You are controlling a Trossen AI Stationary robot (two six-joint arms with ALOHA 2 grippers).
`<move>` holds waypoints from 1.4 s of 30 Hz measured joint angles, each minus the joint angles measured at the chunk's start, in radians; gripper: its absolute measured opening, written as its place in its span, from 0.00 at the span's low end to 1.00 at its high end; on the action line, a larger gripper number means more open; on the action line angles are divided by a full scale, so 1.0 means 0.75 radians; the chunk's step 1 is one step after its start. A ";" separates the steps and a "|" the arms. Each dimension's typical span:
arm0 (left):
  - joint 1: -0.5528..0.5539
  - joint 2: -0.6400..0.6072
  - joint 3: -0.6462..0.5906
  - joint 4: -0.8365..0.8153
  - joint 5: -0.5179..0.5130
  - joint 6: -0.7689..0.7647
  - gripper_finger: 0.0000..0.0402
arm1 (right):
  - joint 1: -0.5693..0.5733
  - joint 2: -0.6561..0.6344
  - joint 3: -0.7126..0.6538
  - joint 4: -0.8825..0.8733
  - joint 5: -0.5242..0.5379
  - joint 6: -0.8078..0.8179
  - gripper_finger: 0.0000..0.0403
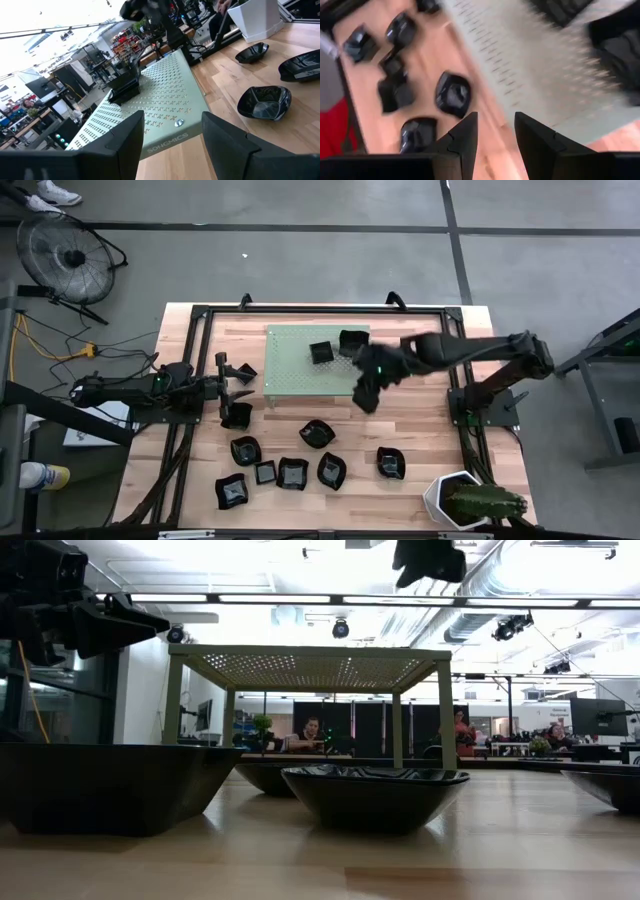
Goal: Pick & Place Mini shaped plates
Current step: Put the leaf-shaped plate on the shelf
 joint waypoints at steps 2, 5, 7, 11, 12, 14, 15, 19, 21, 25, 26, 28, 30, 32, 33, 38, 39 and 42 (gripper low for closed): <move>-0.001 0.000 0.000 0.000 0.000 0.000 0.48 | 0.070 0.014 0.000 0.003 0.016 -0.016 0.31; -0.001 0.000 0.000 0.000 0.000 0.000 0.48 | 0.154 0.037 0.000 0.007 0.024 -0.046 0.31; 0.000 0.000 0.000 0.000 0.000 0.000 0.48 | 0.200 0.058 0.000 0.009 0.024 -0.056 0.31; -0.001 0.000 0.000 0.000 0.000 0.000 0.48 | 0.269 0.115 0.000 0.021 0.006 -0.084 0.31; -0.001 0.000 0.000 0.000 0.000 0.000 0.48 | 0.283 0.129 0.000 0.027 0.006 -0.102 0.31; 0.000 0.000 0.000 0.000 0.000 0.000 0.48 | 0.307 0.155 0.000 0.041 0.005 -0.152 0.31; 0.000 0.000 0.000 0.000 0.000 0.000 0.48 | 0.318 0.170 0.000 0.050 0.006 -0.179 0.31; 0.000 0.000 0.000 0.000 0.000 0.000 0.48 | 0.352 0.236 0.000 0.076 0.006 -0.232 0.31; 0.000 0.000 0.000 0.000 0.000 0.000 0.48 | 0.364 0.263 0.000 0.086 0.005 -0.217 0.31; 0.000 0.000 0.000 0.000 0.000 0.000 0.48 | 0.393 0.305 0.000 0.086 -0.011 -0.127 0.31; 0.000 0.000 0.000 0.000 0.000 0.000 0.48 | 0.402 0.309 0.000 0.082 -0.026 -0.105 0.31; 0.000 0.000 0.000 0.000 0.000 0.000 0.48 | 0.425 0.317 0.000 0.070 -0.049 -0.059 0.31; -0.001 0.000 0.000 0.000 0.000 0.000 0.48 | 0.456 0.320 -0.001 0.039 -0.034 -0.006 0.31; -0.001 0.000 0.000 0.000 0.000 0.000 0.48 | 0.485 0.322 -0.001 -0.014 0.010 0.066 0.31; 0.000 0.000 0.000 0.000 0.000 0.000 0.48 | 0.502 0.324 -0.001 -0.046 0.033 0.112 0.31; 0.000 0.000 0.000 0.000 0.000 0.000 0.48 | 0.563 0.352 -0.002 -0.177 0.068 0.400 0.31; 0.000 0.000 0.000 0.000 0.000 0.000 0.48 | 0.575 0.362 -0.002 -0.192 0.061 0.459 0.31; 0.000 0.000 0.000 0.000 0.000 0.000 0.48 | 0.616 0.391 -0.002 -0.194 0.024 0.573 0.31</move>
